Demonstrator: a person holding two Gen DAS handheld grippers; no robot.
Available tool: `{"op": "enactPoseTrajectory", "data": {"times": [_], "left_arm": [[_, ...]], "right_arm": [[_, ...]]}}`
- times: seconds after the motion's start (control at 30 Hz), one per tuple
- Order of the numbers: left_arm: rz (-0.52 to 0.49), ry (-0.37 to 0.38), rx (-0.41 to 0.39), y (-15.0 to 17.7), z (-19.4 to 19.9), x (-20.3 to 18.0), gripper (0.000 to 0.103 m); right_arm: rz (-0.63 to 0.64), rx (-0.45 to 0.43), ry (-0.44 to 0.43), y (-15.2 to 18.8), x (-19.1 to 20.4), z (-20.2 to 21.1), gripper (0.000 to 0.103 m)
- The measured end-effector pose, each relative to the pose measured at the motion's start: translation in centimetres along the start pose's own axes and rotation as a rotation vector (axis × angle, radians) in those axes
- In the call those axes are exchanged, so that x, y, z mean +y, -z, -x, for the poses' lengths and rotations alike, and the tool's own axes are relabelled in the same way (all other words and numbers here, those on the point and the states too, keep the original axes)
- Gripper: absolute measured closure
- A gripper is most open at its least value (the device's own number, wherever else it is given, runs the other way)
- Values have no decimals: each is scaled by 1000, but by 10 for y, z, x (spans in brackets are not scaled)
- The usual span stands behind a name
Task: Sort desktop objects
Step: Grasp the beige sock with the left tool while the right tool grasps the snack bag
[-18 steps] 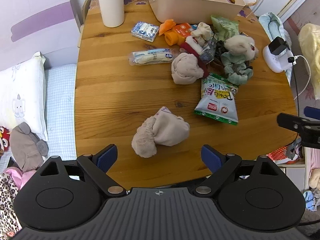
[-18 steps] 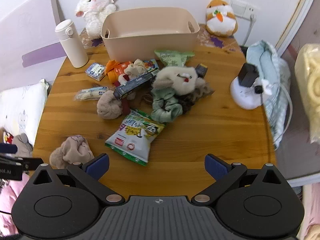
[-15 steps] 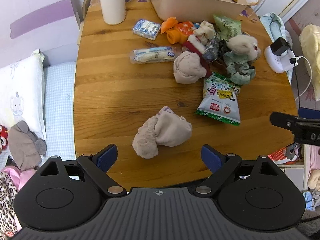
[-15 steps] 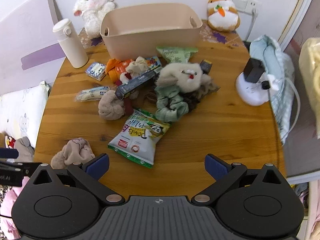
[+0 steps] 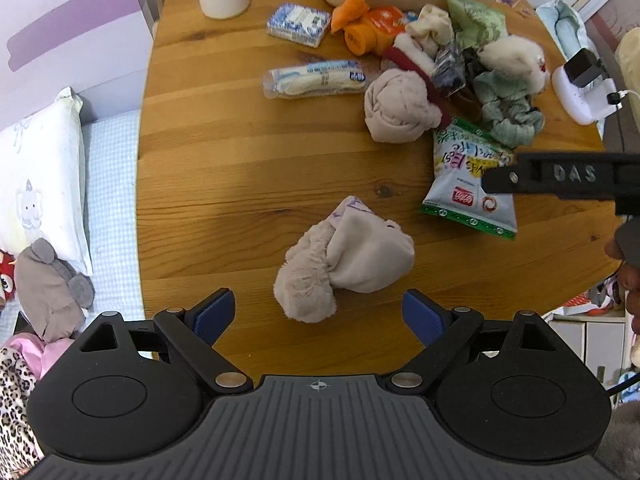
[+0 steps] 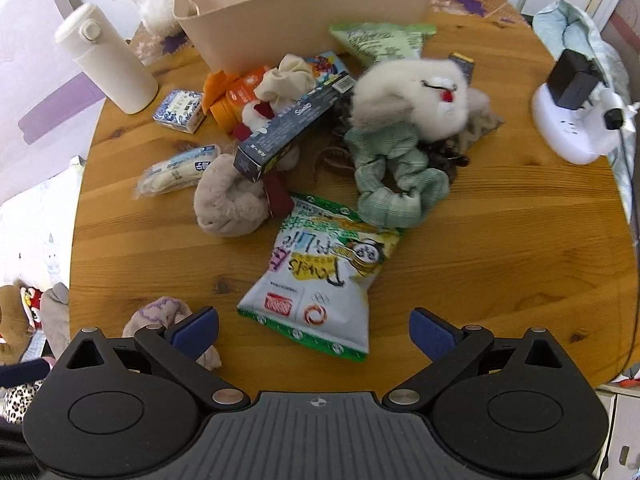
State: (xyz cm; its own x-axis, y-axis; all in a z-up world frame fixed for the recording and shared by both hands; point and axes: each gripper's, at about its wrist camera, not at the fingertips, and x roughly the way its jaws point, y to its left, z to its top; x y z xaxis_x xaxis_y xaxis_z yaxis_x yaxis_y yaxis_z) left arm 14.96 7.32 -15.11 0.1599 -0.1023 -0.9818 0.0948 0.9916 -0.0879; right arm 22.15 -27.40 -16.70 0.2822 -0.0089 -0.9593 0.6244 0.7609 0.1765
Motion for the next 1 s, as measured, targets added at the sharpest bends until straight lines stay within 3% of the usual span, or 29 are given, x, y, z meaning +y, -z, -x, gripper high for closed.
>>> {"op": "enactPoseTrajectory", "data": {"times": [0.3,0.43,0.6,0.7,0.9,1.0], "left_arm": [[-11,2,40,-18,-48,-8,11],[-2,35,69,-25,-69,-11,11],[-28,-9,65,-29,-89,-18,12],[-34,-12,73,-32,-99,-20,19],[-37,-34,32,-37,-101,-27,21],[-51,-70,29,-37,-101,-33,31]], "right_arm": [[9,52,36,-16,8,-43,3],[8,71,45,-16,7,-59,4],[-28,81,34,-17,3,-72,8],[-25,68,28,-19,0,-76,8],[-50,53,-9,-20,-11,-81,15],[-57,59,-28,-20,-17,-84,18]]}}
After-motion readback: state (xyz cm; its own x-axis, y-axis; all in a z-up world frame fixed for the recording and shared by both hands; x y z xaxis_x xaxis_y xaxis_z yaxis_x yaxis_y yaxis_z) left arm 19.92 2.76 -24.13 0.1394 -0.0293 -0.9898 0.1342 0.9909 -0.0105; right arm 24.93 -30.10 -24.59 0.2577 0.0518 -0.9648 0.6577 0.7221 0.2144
